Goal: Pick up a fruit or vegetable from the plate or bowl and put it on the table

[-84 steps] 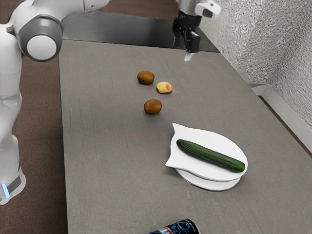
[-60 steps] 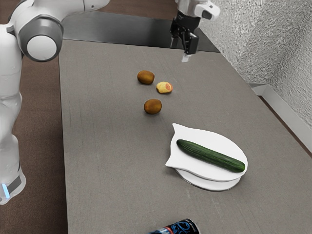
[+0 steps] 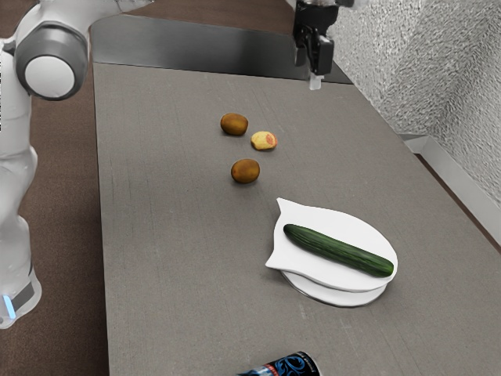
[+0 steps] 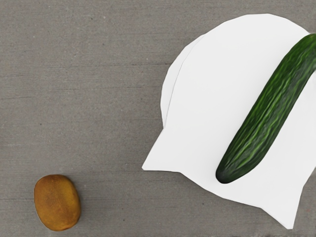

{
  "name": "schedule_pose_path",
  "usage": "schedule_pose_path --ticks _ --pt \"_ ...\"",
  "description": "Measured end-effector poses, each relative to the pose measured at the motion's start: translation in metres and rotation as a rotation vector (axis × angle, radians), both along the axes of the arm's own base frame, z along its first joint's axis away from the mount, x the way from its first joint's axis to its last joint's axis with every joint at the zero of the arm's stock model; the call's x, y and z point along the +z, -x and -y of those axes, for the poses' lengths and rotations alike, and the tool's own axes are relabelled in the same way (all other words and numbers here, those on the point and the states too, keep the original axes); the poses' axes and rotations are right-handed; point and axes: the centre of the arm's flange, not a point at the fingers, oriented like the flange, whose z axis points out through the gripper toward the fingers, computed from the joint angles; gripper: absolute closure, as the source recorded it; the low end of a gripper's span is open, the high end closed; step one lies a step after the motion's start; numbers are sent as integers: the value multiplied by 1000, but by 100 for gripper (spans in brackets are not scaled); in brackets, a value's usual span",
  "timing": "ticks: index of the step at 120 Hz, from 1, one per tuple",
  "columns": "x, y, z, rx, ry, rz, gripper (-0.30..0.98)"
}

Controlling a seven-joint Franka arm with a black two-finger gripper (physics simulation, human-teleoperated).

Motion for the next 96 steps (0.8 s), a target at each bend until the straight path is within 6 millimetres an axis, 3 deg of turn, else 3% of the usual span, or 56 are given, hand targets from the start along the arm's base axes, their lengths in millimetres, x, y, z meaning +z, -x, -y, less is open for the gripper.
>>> schedule_pose_path --ticks 19,35,67,96 --pt "-47 -30 32 -38 -23 -82 0" --pt "-72 -44 47 -55 -37 -121 0" --pt "-83 -37 111 -158 -46 -137 0" --pt "-96 -43 112 -155 -53 -153 0"
